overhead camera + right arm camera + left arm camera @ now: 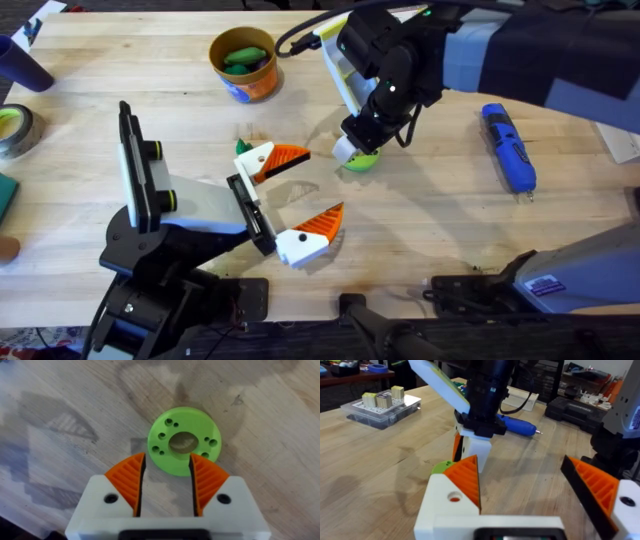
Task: Pick up the gripper from the table and insert it into the empty holder that is missing its gripper. Then pick up a screw, insert it into the mounting hole, and use the screwdriver to tighten it. Finally, clean up the table by picking up the vegetable and placing it into the bucket.
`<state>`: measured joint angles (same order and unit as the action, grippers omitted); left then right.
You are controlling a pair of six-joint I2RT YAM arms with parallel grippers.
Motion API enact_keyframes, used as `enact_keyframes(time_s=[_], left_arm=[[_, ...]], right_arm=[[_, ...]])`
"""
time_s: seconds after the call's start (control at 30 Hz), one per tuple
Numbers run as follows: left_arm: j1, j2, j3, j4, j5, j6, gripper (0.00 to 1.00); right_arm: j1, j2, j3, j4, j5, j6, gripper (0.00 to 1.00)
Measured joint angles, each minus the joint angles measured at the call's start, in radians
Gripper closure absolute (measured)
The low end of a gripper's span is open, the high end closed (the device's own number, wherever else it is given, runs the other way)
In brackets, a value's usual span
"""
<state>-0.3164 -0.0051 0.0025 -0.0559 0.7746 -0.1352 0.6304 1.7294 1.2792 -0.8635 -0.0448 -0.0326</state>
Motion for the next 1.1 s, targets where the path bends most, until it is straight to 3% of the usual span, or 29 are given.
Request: enact_keyframes(time_s=[0.23,0.4,0.77,0.9,1.1], left_arm=[[0.0,0.005,0.002,-0.003,-0.002,-0.002,0.009],[0.0,0.005,0.002,-0.003,-0.003,-0.002,0.009],[0.0,0.005,0.002,-0.003,-0.004,-0.004,0.009],[0.0,0.005,0.002,-0.003,-0.004,-0.004,0.009],[0.0,0.005,0.002,-0.003,-0.004,-0.004,0.009]], right_arm=[[-0.001,0.002,0.005,-0.043,-0.001,0.0,0.49],[-0.02,-0.016,0.084,-0.159,0.0,0.006,0.49],[-0.107,-0.273,0.141,-0.278,0.003,0.06,0.49],[-0.107,-0.324,0.102,-0.231,0.003,0.069,0.49],[-0.107,-0.284,-0.085,-0.079,-0.003,0.138,0.49]])
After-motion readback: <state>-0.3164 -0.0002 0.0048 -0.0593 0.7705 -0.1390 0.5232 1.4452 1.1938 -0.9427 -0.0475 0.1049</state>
